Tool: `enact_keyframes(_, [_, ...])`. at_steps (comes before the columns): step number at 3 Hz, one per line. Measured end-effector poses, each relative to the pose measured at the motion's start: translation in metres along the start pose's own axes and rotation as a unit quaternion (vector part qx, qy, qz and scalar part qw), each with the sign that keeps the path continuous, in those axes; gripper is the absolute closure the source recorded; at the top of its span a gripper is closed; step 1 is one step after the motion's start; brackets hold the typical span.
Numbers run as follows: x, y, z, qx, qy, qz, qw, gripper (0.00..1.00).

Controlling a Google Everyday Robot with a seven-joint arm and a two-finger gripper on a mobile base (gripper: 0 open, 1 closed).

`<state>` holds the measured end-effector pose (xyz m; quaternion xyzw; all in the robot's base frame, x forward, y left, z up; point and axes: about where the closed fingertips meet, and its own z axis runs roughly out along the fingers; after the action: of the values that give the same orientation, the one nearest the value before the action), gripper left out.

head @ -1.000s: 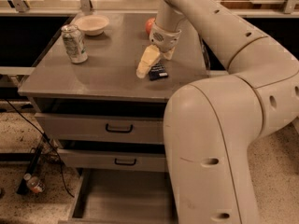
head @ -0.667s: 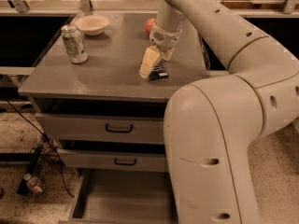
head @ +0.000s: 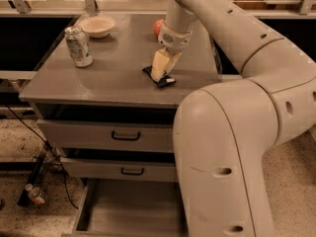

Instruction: Place rxbar blueberry into bottom drawer

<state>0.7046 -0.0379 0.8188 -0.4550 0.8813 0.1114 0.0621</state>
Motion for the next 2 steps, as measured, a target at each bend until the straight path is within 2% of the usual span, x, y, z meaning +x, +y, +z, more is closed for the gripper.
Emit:
enact_keyframes(1, [0.0000, 0.0000, 0.0000, 0.000, 0.000, 0.000, 1.0000, 1.00])
enact_keyframes(2, [0.0000, 0.0000, 0.0000, 0.000, 0.000, 0.000, 1.0000, 1.00])
